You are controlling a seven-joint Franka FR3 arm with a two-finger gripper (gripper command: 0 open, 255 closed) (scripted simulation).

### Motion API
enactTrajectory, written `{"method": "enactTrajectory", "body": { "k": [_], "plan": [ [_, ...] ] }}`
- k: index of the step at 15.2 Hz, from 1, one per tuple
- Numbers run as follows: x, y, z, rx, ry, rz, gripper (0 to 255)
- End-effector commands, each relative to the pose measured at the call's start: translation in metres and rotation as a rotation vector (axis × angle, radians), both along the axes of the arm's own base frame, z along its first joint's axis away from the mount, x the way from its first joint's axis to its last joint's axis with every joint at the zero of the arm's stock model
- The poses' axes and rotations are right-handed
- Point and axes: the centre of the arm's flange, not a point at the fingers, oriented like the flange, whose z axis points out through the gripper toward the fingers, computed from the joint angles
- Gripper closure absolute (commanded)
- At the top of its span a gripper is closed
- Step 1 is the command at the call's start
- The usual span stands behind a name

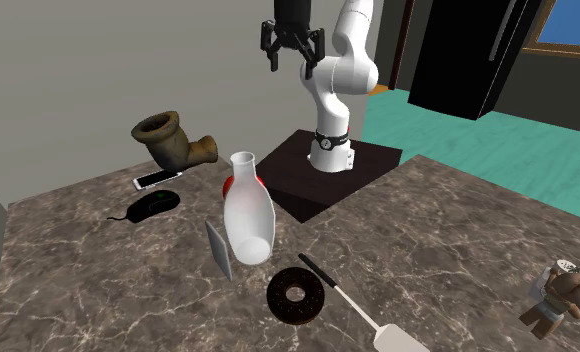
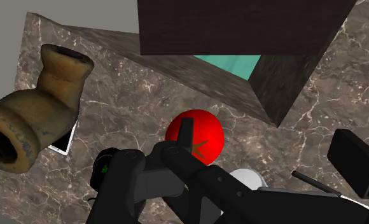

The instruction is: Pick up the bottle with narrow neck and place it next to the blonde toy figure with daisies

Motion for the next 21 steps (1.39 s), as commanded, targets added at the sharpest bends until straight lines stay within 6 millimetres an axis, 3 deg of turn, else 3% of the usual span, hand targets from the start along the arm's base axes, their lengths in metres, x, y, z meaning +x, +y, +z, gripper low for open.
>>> {"method": "enactTrajectory", "body": {
  "k": [1, 21],
  "plan": [
    [0.000, 0.000, 0.000, 0.000, 0.000, 0.000, 0],
    [0.236, 0.014, -0.082, 0.071, -0.089, -0.092, 0]
  ]
}}
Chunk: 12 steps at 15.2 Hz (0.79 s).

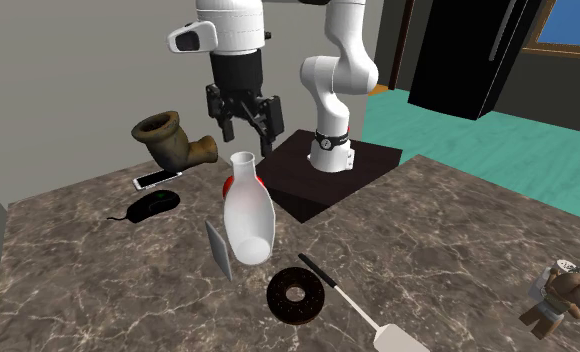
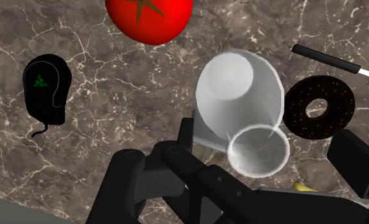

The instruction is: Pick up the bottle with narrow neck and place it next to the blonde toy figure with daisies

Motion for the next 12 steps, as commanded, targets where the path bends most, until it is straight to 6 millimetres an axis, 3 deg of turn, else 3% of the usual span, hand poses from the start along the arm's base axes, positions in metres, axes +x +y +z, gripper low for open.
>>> {"method": "enactTrajectory", "body": {
  "k": [1, 8, 12],
  "plan": [
    [0.022, -0.001, -0.007, 0.006, -0.008, -0.009, 0],
    [0.021, -0.002, -0.044, 0.006, -0.008, -0.009, 0],
    [0.021, -0.002, -0.047, 0.006, -0.008, -0.009, 0]
  ]
}}
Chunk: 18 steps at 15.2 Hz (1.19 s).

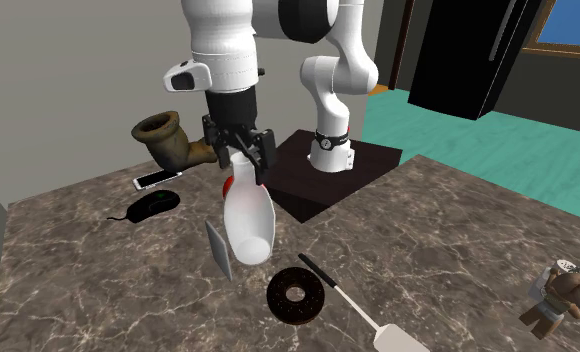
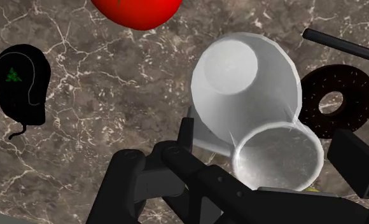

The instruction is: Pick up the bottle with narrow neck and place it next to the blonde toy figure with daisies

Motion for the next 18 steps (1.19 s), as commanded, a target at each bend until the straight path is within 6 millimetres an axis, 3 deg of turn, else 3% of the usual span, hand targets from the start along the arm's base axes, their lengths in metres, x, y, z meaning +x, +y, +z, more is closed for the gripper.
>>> {"method": "enactTrajectory", "body": {
  "k": [1, 4, 5, 14, 18],
  "plan": [
    [0.000, 0.000, -0.001, 0.000, 0.000, 0.000, 0],
    [0.000, 0.000, -0.001, 0.000, 0.000, 0.000, 0],
    [0.000, 0.000, -0.001, 0.000, 0.000, 0.000, 255],
    [0.000, 0.000, -0.001, 0.000, 0.000, 0.000, 255],
    [0.000, 0.000, 0.020, 0.000, 0.000, 0.000, 255]
  ]
}}
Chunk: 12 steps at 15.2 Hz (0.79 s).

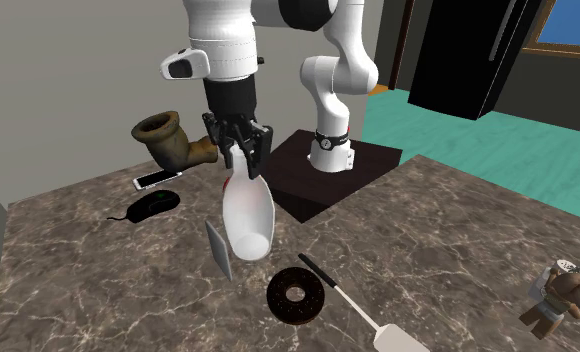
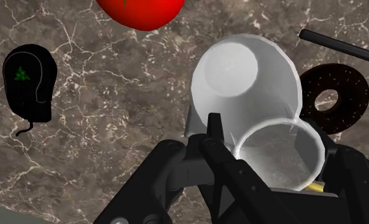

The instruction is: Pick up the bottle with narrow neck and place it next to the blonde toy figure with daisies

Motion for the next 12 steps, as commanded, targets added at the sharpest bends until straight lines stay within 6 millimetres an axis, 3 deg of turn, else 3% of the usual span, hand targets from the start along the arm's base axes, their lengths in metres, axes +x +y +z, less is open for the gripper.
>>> {"method": "enactTrajectory", "body": {
  "k": [1, 12],
  "plan": [
    [0.002, 0.001, 0.010, 0.000, 0.000, 0.000, 255],
    [0.002, 0.001, 0.068, 0.000, 0.000, 0.000, 255]
  ]
}}
